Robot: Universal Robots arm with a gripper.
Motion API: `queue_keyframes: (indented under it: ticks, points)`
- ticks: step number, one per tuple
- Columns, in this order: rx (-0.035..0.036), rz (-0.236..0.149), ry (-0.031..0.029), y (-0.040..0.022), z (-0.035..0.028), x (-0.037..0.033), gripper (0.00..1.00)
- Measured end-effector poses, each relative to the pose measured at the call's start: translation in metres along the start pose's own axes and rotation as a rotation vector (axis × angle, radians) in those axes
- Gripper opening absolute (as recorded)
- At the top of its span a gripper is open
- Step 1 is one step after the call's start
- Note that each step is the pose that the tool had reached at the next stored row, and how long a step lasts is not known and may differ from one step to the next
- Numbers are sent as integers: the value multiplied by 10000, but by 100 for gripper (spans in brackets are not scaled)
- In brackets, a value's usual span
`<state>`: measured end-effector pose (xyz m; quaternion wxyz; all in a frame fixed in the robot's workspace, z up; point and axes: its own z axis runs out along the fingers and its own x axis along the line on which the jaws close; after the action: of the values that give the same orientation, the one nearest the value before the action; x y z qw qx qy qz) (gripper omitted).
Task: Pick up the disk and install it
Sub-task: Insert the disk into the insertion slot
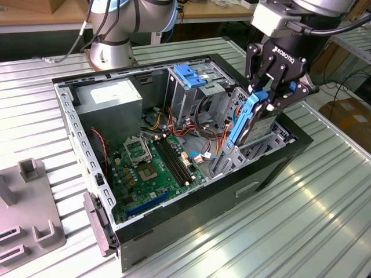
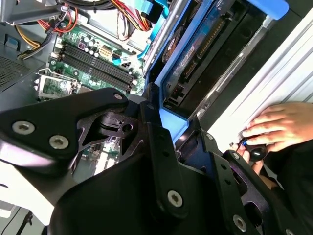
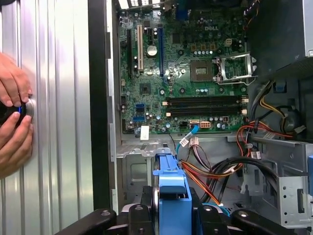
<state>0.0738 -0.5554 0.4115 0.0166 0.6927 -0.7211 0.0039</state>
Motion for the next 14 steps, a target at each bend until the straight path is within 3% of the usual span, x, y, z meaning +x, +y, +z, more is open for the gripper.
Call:
queue_keyframes:
  ticks: [14]
  points:
    - [-36, -2, 0, -6, 296, 2, 37]
